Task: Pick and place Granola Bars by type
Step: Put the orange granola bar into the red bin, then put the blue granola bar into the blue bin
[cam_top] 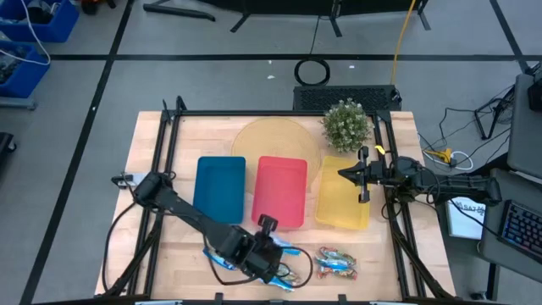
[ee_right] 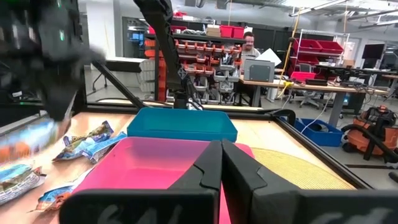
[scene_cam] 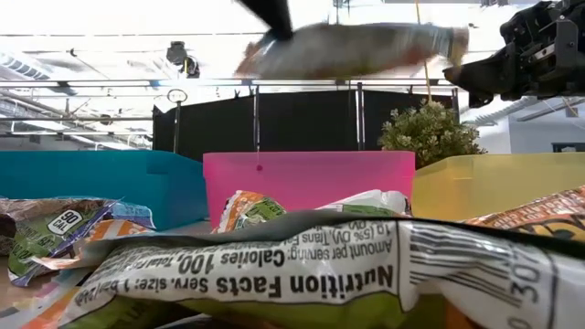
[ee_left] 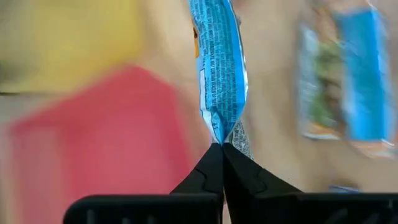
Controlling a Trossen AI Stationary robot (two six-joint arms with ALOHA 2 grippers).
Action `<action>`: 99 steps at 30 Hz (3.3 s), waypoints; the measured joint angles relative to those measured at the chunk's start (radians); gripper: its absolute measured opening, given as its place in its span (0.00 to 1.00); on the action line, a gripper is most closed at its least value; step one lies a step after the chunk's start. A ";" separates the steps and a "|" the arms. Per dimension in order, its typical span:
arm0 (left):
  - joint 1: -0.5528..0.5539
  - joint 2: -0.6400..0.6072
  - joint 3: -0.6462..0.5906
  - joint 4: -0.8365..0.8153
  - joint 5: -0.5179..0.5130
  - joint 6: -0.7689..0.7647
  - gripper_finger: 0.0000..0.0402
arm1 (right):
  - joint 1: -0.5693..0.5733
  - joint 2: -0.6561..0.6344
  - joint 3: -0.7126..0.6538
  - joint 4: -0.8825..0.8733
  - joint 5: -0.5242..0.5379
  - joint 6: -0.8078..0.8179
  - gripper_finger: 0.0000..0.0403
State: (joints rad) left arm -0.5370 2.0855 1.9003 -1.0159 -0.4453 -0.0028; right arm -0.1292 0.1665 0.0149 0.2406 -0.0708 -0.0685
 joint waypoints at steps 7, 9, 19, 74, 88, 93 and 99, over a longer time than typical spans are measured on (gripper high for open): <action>0.138 -0.001 0.051 -0.217 -0.162 -0.067 0.01 | 0.000 0.000 0.000 0.031 0.000 -0.003 0.00; 0.195 -0.001 -0.020 -0.201 -0.158 -0.080 0.01 | 0.000 0.000 0.000 0.041 0.000 -0.006 0.00; 0.338 0.002 -0.318 0.087 0.055 0.010 0.01 | 0.000 0.000 0.000 0.047 0.000 -0.039 0.00; -0.294 -0.403 -0.799 0.176 0.287 -0.741 0.80 | 0.000 0.003 0.000 0.123 -0.008 -0.056 0.00; -0.224 -0.402 -0.973 0.396 0.334 -0.712 0.60 | 0.000 0.003 0.000 0.142 -0.008 -0.065 0.00; -0.216 -0.402 -0.987 0.401 0.346 -0.705 0.50 | 0.000 0.003 0.000 0.137 -0.008 -0.071 0.00; -0.216 -0.402 -0.975 0.438 0.445 -0.633 0.26 | 0.000 0.003 0.000 0.133 -0.008 -0.071 0.00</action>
State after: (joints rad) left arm -0.7532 1.6833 0.9257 -0.5777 -0.0004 -0.6355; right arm -0.1291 0.1696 0.0147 0.3732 -0.0789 -0.1394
